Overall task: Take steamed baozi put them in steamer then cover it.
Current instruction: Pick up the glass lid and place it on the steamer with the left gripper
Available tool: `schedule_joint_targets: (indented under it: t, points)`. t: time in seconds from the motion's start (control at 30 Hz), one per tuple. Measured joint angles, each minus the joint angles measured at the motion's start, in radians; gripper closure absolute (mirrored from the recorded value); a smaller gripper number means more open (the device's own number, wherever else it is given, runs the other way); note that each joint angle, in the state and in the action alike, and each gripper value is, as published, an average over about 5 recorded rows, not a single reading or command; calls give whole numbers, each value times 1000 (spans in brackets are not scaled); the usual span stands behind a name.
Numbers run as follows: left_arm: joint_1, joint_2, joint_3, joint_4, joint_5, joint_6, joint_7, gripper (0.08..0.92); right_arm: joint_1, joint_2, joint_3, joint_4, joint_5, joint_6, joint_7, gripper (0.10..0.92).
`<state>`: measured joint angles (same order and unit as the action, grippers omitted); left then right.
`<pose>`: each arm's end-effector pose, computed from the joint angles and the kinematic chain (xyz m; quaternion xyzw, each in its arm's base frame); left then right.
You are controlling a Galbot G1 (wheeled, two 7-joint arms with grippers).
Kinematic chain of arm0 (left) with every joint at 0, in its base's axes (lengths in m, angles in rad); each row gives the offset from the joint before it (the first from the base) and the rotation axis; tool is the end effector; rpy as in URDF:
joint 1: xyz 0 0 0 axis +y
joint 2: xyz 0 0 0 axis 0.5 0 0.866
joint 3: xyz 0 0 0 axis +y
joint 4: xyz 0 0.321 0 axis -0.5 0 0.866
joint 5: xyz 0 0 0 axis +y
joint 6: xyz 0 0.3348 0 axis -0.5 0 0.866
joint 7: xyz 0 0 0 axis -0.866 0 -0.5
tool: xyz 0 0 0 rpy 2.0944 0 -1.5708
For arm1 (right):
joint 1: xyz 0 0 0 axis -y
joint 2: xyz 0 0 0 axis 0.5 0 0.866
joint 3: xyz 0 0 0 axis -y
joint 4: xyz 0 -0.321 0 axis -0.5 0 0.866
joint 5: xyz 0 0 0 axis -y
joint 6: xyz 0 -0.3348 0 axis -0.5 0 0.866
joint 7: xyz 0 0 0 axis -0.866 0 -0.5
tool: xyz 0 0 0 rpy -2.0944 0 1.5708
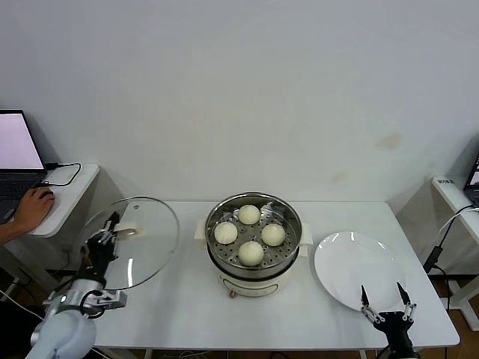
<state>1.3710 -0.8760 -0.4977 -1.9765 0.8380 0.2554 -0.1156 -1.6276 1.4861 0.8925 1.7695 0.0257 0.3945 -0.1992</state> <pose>0.2438 0.1148 -0.2402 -0.0211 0.7356 0.6764 0.0305 0.1222 -0.1395 -0.3719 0.0358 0.9915 -0.1254 0.0038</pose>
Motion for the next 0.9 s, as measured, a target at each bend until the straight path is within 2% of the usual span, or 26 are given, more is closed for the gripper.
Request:
schedule_joint_targets:
  t: [0.17, 0.3, 0.6, 0.9]
  points:
    - [-101, 14, 139, -33, -24, 79, 39, 851, 10, 7, -1, 0, -34, 5, 10, 203]
    - [-206, -6, 261, -38, -12, 140, 77, 851, 17, 13, -1, 0, -60, 7, 15, 202]
    - [-419, -114, 501, -14, 91, 252, 195, 851, 22, 29, -9, -11, -105, 18, 22, 202]
    - [-547, -250, 653, 50, 257, 304, 320, 851, 23, 33, -15, -19, -127, 27, 25, 202]
